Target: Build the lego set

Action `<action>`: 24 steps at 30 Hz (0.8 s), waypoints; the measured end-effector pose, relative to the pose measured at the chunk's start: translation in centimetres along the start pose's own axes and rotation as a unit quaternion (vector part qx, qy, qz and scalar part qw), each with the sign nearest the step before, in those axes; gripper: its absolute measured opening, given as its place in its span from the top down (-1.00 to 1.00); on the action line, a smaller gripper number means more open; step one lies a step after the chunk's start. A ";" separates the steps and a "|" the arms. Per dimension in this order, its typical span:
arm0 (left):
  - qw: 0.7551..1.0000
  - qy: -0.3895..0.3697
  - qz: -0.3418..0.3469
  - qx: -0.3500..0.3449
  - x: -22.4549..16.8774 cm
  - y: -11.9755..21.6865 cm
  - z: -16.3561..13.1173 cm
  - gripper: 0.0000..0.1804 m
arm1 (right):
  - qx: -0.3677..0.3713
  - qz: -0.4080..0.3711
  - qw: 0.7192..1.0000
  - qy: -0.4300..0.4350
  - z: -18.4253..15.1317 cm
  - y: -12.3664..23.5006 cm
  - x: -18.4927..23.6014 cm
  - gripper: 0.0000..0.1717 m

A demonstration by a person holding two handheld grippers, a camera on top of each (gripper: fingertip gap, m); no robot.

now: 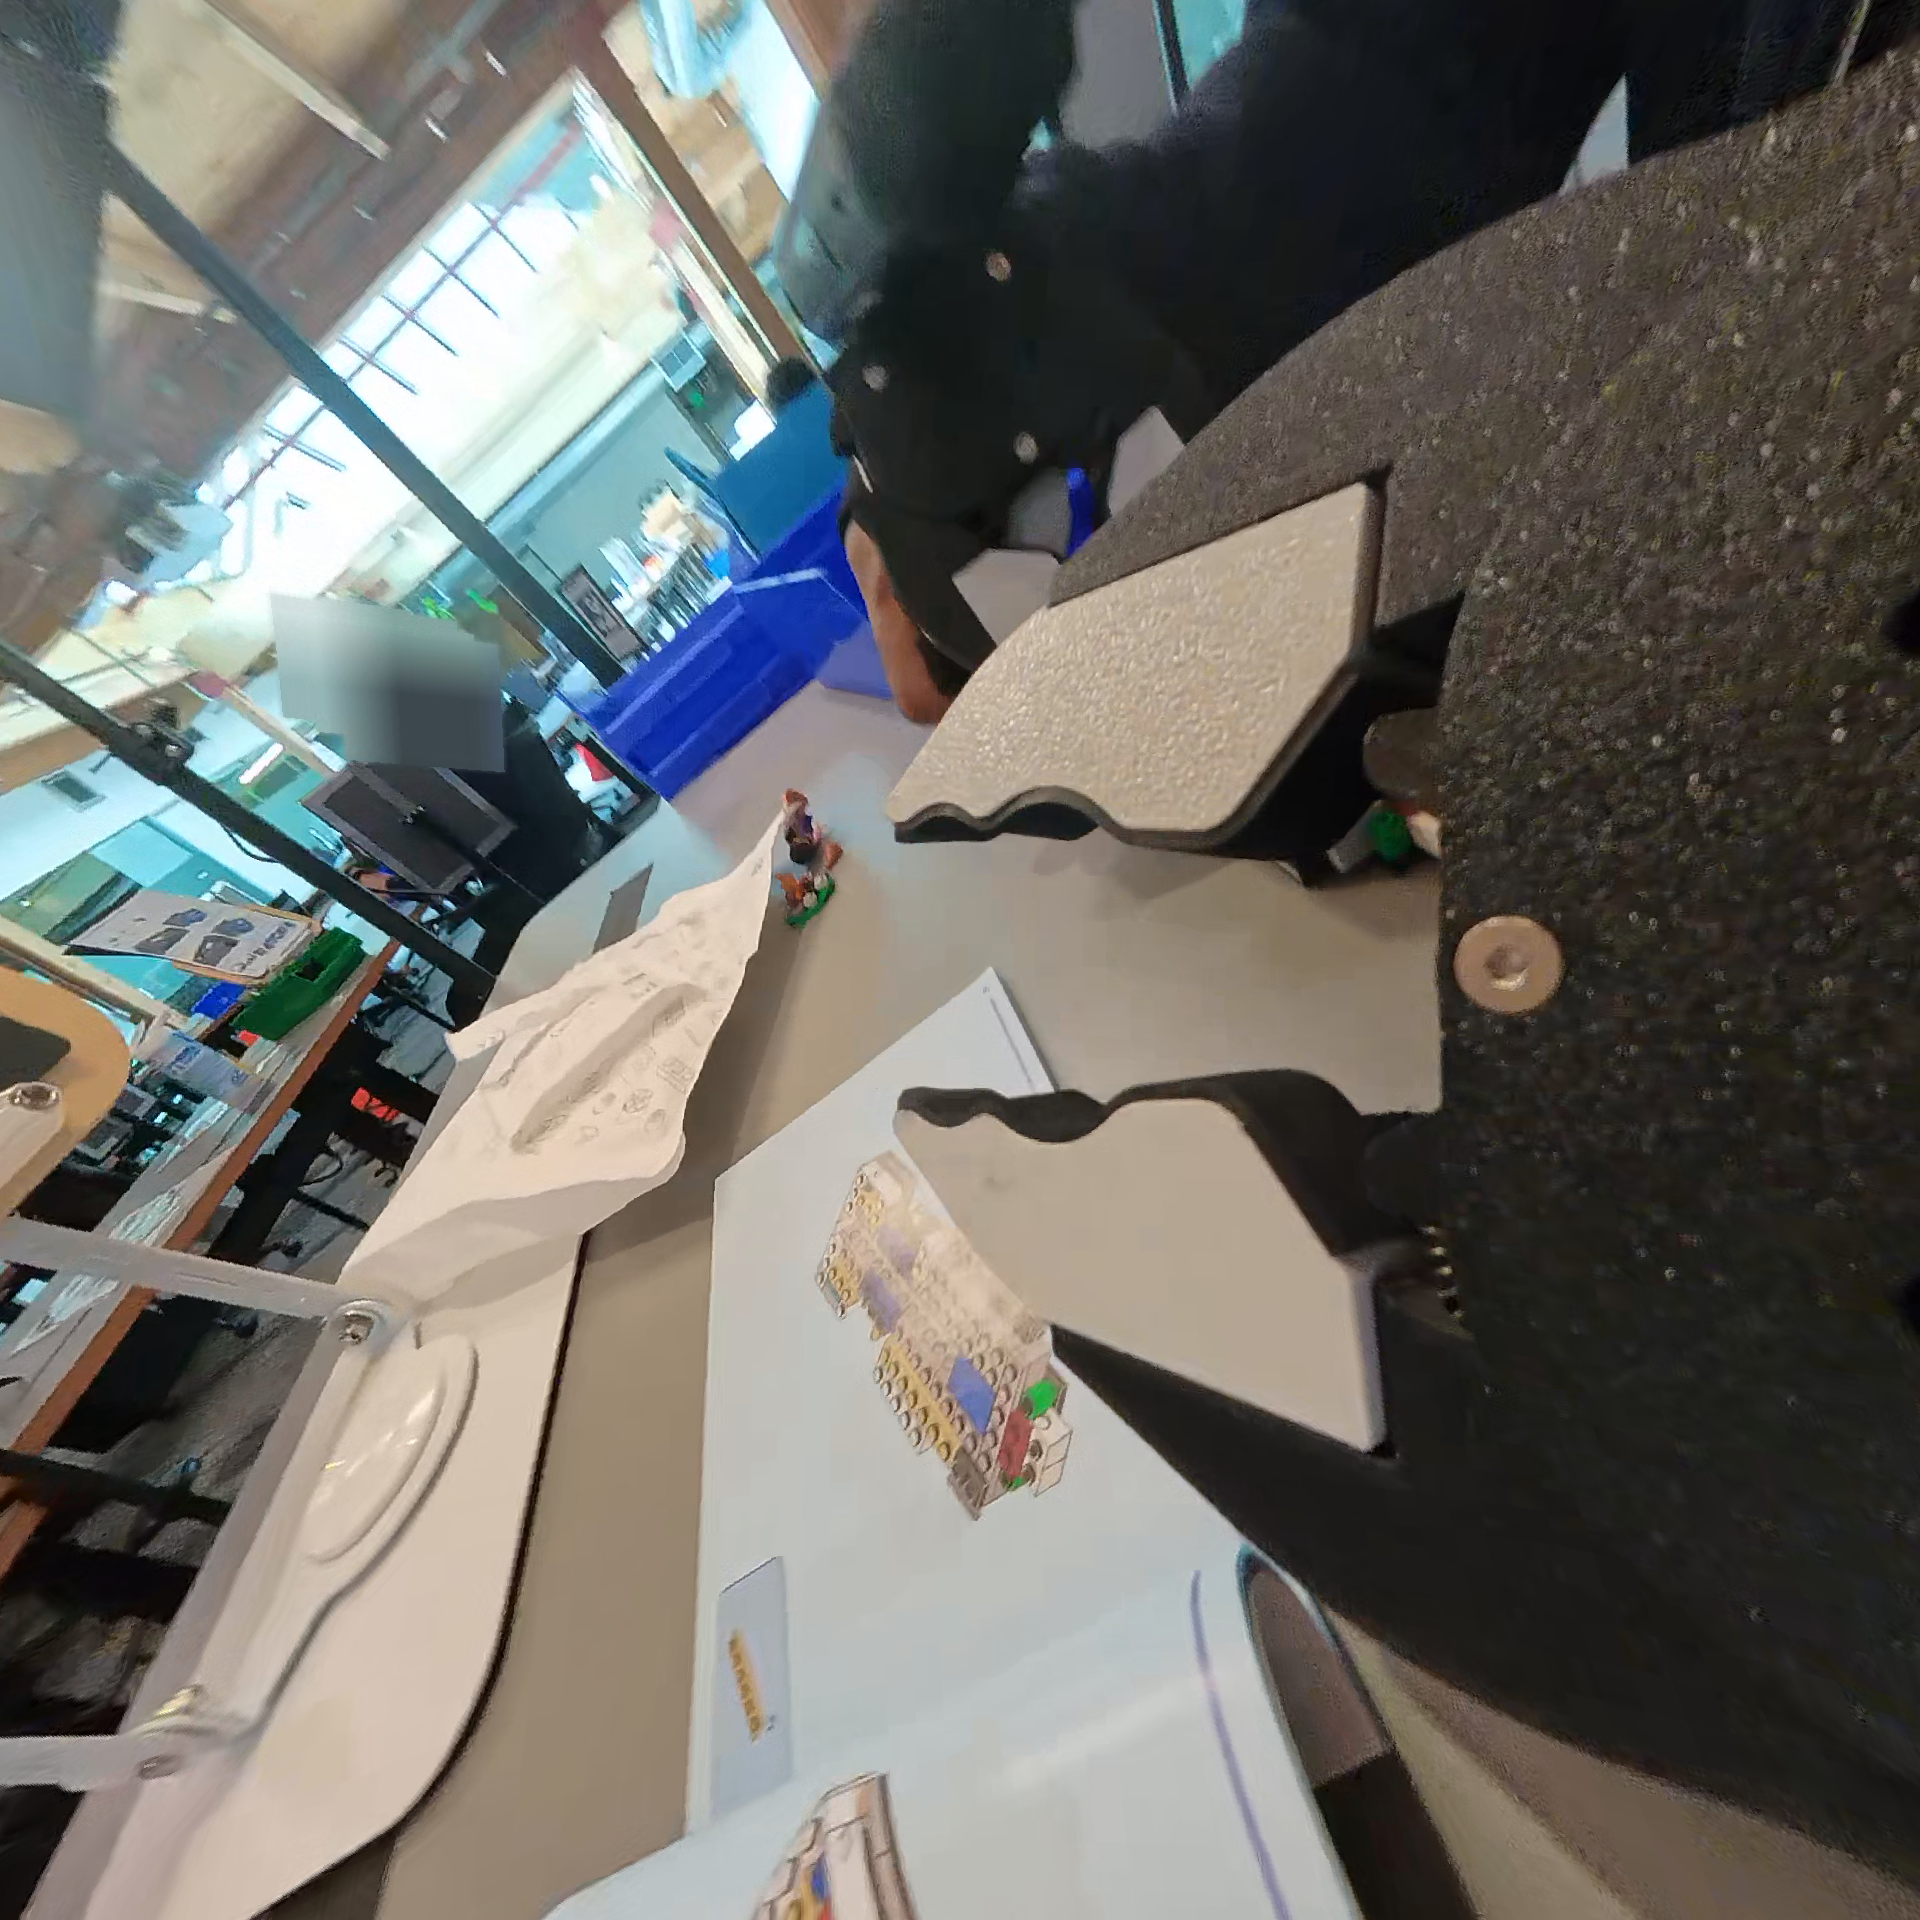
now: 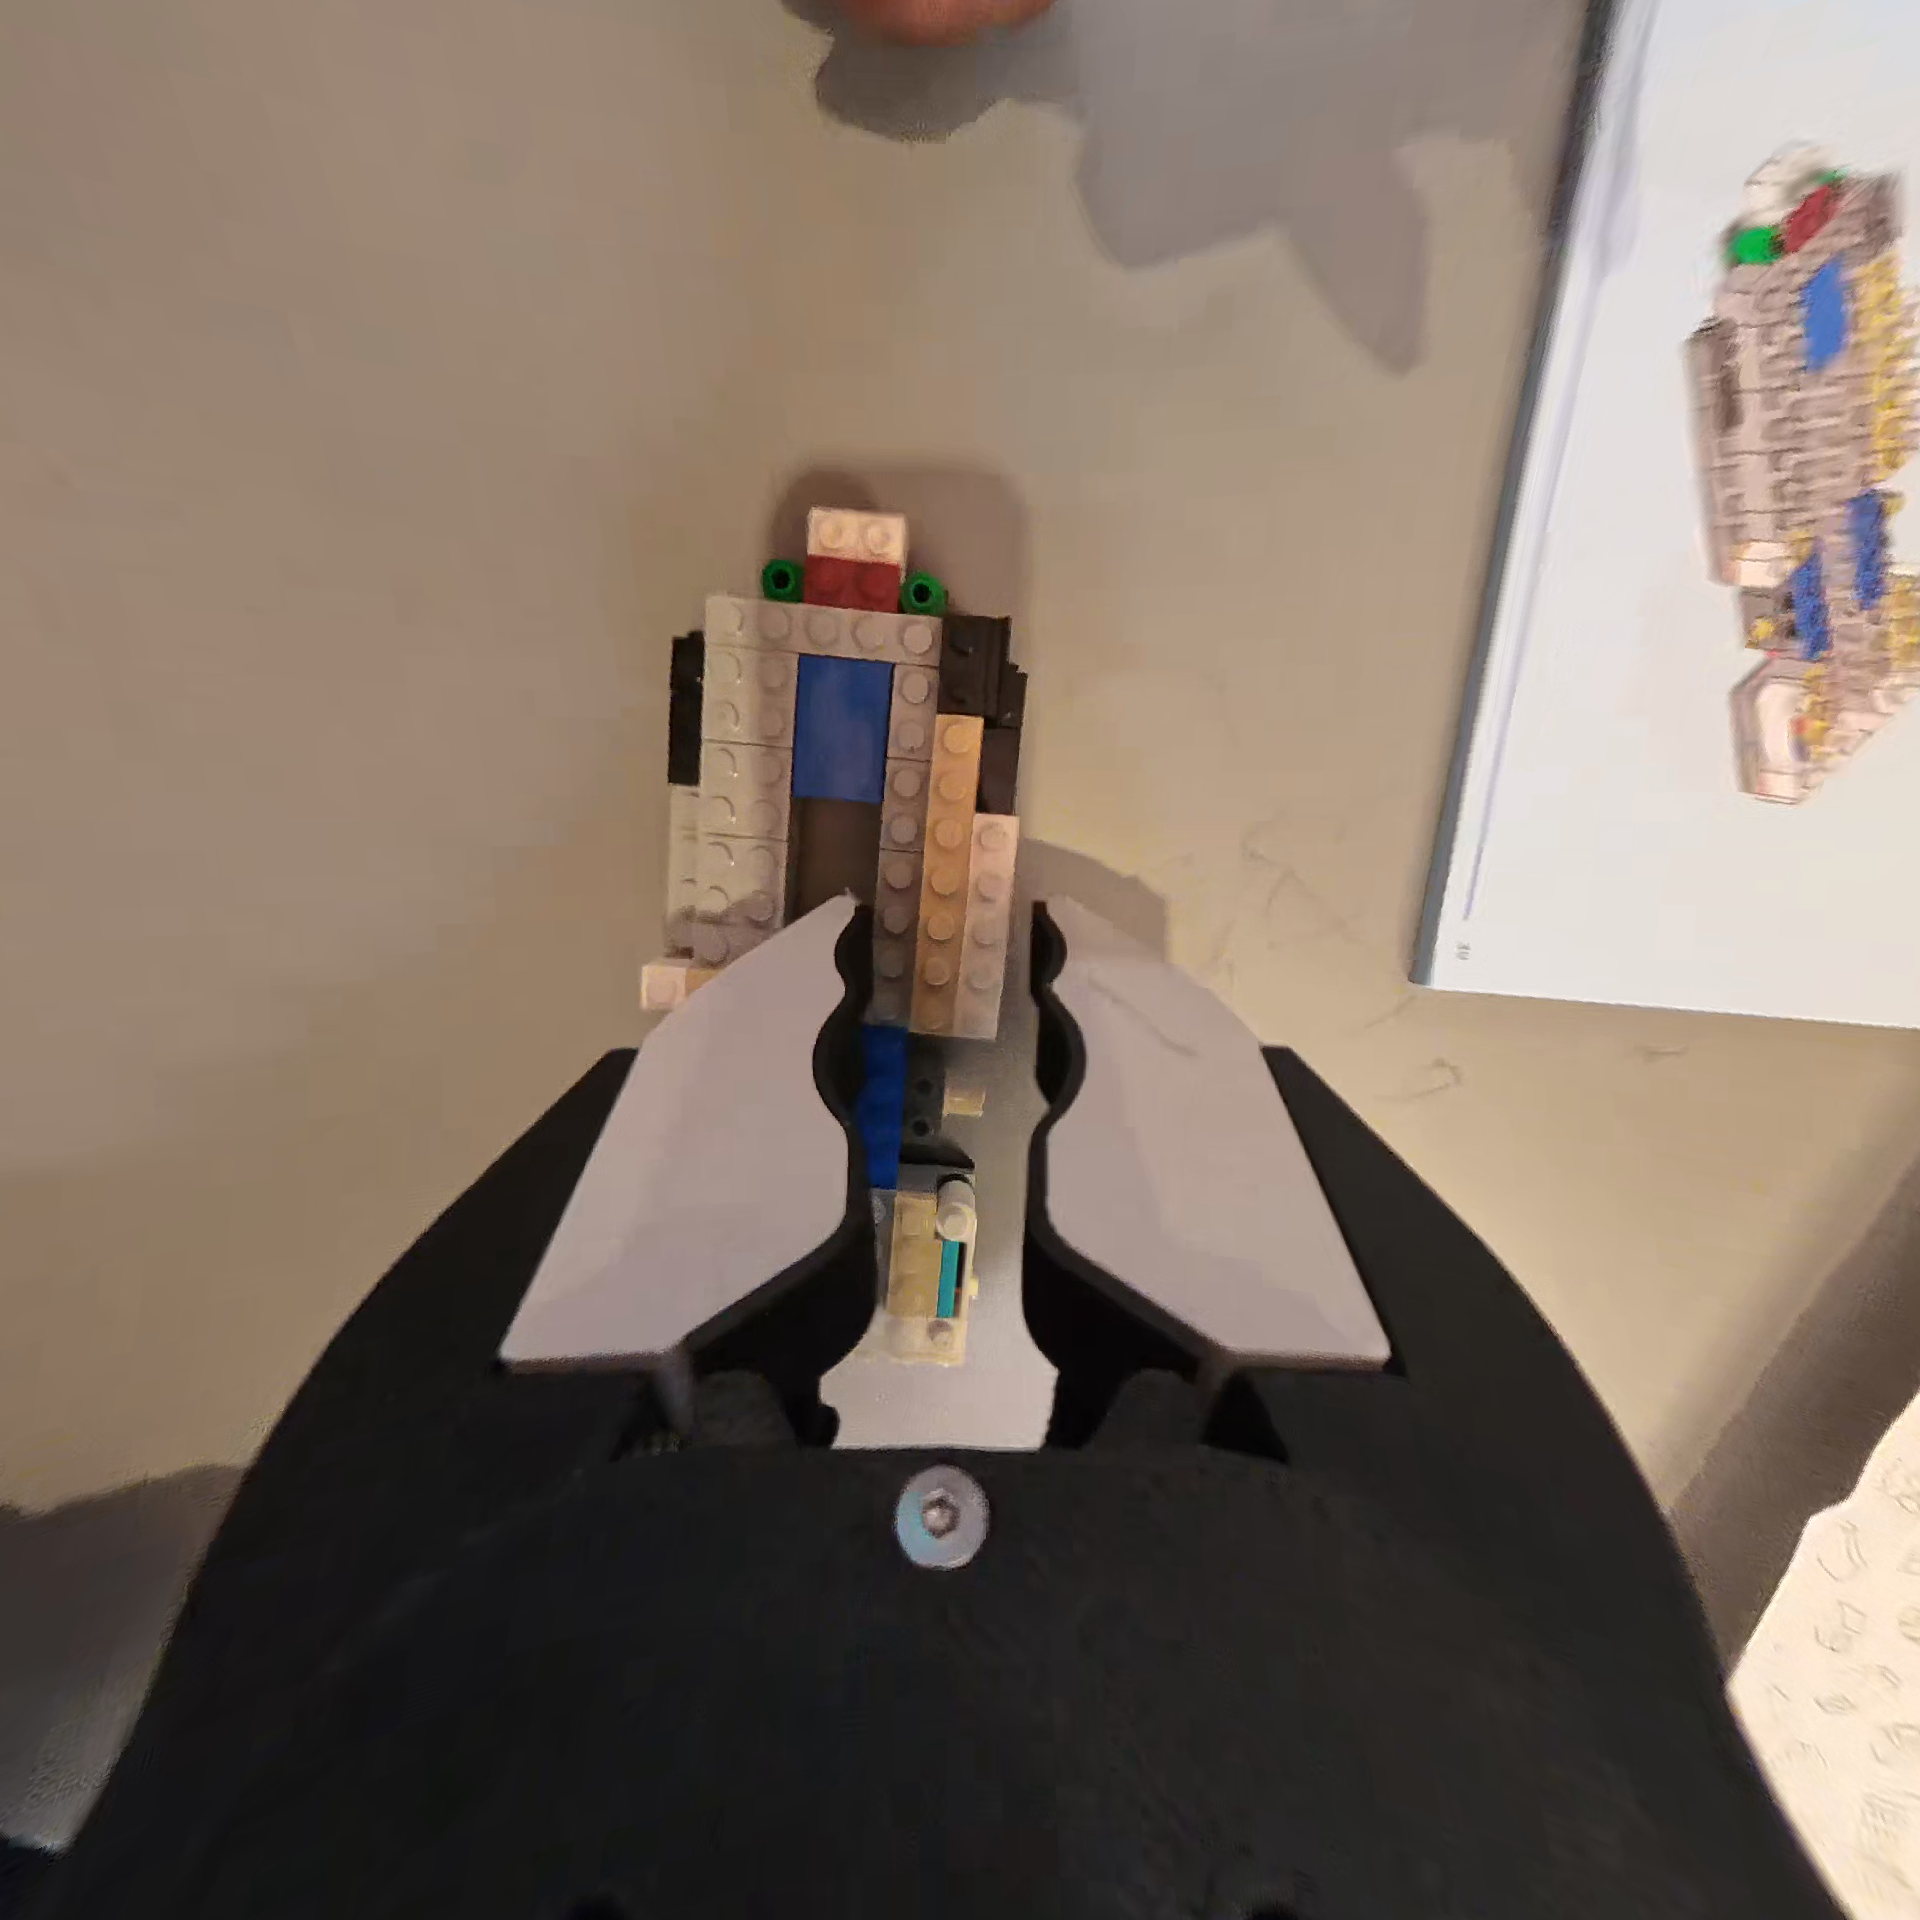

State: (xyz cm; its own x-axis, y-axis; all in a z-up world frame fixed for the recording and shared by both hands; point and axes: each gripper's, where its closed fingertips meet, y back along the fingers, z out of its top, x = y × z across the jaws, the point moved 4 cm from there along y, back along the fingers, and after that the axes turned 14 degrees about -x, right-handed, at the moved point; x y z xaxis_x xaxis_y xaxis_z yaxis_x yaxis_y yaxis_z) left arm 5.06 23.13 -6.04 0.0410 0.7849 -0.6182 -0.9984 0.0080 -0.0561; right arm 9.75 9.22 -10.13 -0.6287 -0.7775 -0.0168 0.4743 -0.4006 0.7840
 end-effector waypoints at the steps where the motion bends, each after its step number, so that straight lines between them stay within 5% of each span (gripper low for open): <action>1: 1.000 -0.029 0.001 0.003 0.0 -0.1 -0.1 0.47 | -0.029 -0.011 0.999 -0.009 0.2 0.3 -0.1 0.64; 4: 0.993 -0.118 -0.003 0.013 -0.3 -0.2 -0.2 0.41 | -0.145 -0.078 0.986 -0.038 0.6 1.4 -1.1 0.59; 9: 0.971 -0.234 -0.013 0.038 -0.8 -0.8 -0.9 0.32 | -0.268 -0.268 0.923 -0.069 -1.3 3.8 -4.7 0.60; 14: 0.960 -0.269 -0.006 0.076 -0.7 -3.1 0.2 0.21 | -0.268 -0.309 0.903 -0.131 -2.8 3.8 -7.7 0.62; 19: 0.938 -0.297 0.020 0.180 0.8 -9.1 1.6 -0.01 | -0.246 -0.325 0.897 -0.169 -3.2 3.2 -12.4 0.62; 24: 0.927 -0.268 -0.022 0.262 2.2 -13.6 -1.1 -0.04 | -0.252 -0.357 0.884 -0.167 -3.6 3.9 -13.9 0.62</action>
State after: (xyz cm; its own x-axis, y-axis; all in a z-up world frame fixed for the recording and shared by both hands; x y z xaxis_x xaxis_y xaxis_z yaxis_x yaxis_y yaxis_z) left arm 18.76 24.03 -7.53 0.1966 0.9707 -0.1378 -0.8839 0.2363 0.4036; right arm 22.50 16.72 -9.07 -0.9858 -0.0858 -0.1447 0.0441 -0.9618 0.2700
